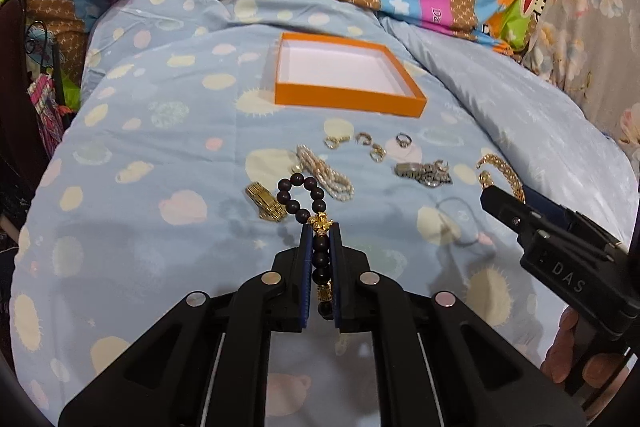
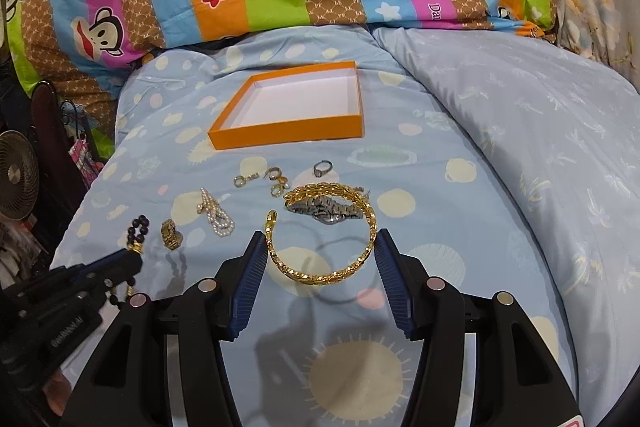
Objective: Organize jewelry
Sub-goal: 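Carry the bead bracelet and gold bangle into the orange box with both tools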
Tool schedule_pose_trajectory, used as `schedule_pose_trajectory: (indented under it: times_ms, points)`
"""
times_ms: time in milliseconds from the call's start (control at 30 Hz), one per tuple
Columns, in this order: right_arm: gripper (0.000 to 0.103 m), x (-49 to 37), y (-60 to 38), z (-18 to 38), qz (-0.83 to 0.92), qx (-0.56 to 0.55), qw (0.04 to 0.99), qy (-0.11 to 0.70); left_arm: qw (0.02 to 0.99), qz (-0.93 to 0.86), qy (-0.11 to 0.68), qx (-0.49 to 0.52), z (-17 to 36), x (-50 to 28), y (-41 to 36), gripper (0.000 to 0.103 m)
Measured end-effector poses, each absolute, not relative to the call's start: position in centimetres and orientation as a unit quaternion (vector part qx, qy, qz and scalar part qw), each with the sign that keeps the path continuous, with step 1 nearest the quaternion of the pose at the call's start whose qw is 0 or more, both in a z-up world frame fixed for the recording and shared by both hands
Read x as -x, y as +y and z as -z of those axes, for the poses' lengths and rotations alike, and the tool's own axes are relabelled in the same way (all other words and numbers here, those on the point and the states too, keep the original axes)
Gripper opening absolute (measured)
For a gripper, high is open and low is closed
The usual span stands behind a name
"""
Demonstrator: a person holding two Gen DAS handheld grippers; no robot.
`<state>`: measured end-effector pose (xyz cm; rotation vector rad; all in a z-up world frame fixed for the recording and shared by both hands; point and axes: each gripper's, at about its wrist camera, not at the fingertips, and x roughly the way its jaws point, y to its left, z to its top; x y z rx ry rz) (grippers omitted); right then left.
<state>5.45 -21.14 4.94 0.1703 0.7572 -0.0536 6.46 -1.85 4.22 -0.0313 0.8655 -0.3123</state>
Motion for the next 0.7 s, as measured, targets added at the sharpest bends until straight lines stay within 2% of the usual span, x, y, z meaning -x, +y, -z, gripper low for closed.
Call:
schedule_pose_trajectory:
  times_ms: [200, 400, 567, 700]
  points:
    - [0.054, -5.9, -21.3, -5.9, 0.016, -0.087, 0.928, 0.363, 0.904, 0.138, 0.405, 0.023, -5.9, -7.1, -0.4, 0.007]
    - [0.054, -8.9, -21.8, -9.8, 0.015, -0.074, 0.943, 0.325, 0.922, 0.119, 0.370, 0.000, -9.6, -10.4, -0.7, 0.007]
    - [0.054, -13.8, -22.3, -11.0, 0.004, -0.075, 0.944, 0.321, 0.929, 0.125, 0.347, -0.009, -12.7, -15.8, -2.6, 0.007]
    - [0.054, -18.7, -22.8, -9.6, -0.009, -0.088, 0.934, 0.346, 0.924, 0.133, 0.359, -0.011, -12.2, -20.8, -5.1, 0.007]
